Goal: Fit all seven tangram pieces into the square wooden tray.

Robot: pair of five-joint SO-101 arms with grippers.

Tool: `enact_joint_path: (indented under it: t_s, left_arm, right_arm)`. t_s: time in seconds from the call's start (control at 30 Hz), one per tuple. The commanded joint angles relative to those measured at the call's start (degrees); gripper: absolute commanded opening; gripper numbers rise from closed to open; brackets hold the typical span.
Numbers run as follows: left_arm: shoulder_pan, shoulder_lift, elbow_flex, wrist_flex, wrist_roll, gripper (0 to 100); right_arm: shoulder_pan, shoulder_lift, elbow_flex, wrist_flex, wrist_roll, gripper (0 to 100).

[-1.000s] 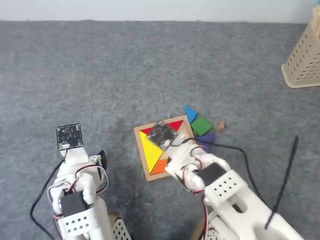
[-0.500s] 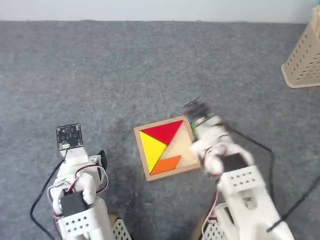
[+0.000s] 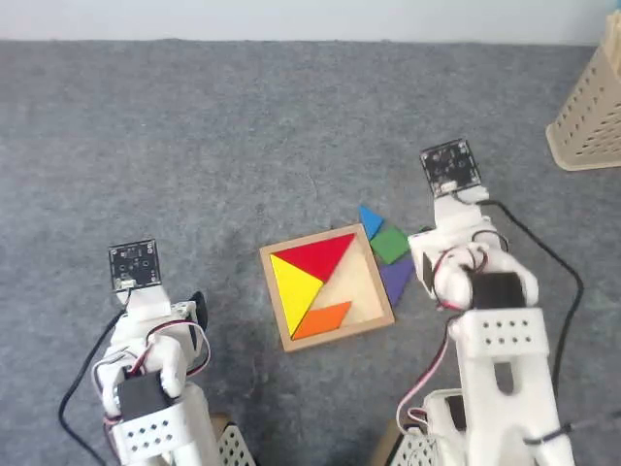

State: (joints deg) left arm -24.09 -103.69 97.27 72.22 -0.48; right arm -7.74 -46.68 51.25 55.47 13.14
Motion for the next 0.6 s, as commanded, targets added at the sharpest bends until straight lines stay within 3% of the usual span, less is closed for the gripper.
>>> enact_joint_path:
  t_s: [0.0,0.23,0.43,0.57]
  left_arm:
    - [0.09,-0.88,-0.75,0.26,-0.26,22]
    - [0.09,-0.88,-0.75,0.26,-0.26,22]
    - [0.09,-0.88,-0.75,0.26,-0.26,22]
    - [0.09,-0.88,-0.75,0.26,-0.26,22]
  right_arm:
    - [0.66,8.66,-6.68,0.75,-0.53,11.4]
    - [-1.36,24.48,-16.88,1.45,-0.09,10.9]
    - [-8.04,35.74,-29.80,6.29,0.00,11.0]
    - [-12.18,41.89,-33.85,6.02,3.96,11.0]
